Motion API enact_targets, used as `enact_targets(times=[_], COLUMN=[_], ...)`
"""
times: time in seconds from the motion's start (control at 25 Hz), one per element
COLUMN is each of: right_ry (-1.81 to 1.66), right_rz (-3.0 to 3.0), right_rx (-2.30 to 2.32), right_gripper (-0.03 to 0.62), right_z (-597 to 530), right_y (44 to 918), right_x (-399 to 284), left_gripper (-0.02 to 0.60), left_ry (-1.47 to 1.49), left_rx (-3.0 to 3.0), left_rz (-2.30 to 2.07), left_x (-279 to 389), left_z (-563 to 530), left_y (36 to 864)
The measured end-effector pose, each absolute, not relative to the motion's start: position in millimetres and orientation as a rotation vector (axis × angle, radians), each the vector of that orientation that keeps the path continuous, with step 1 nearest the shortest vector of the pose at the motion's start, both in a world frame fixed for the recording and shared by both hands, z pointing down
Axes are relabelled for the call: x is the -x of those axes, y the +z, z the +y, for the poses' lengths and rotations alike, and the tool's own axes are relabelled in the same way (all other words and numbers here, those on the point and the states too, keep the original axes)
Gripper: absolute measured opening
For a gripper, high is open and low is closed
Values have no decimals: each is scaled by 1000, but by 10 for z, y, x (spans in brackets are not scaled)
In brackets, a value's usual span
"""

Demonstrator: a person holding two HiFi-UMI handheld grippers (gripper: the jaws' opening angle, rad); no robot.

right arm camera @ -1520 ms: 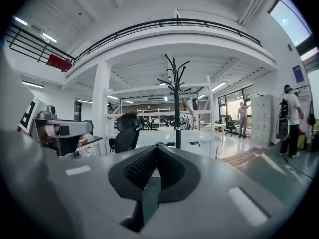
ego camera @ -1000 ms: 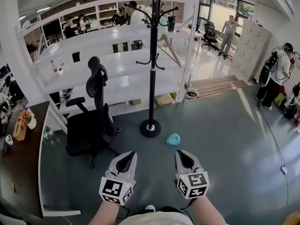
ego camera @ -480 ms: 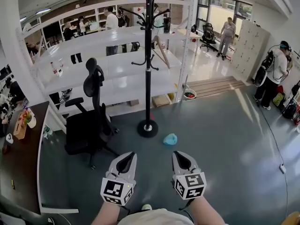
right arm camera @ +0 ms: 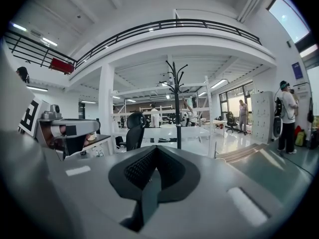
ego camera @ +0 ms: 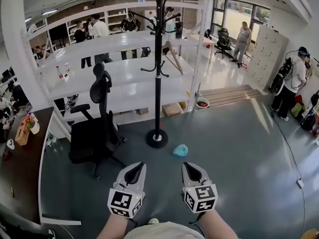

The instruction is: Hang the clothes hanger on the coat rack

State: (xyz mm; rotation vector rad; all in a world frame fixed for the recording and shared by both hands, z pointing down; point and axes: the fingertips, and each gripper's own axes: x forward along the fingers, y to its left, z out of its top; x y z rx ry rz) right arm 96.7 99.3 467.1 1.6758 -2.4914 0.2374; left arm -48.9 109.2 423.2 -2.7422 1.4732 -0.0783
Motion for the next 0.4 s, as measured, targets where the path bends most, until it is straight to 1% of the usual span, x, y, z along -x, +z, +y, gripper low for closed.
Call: enact_targets(times=[0.4], right_ry=[273], right_rz=[-2508], right_rx=[-1663], right_gripper=[26], right_z=[1019], right_y=[4747], right_x=[-951], left_gripper=[0], left_ry=[-89], left_rx=[2730], left_rz=[1484], left_x=[497], left_z=[1120], left_y=[4255])
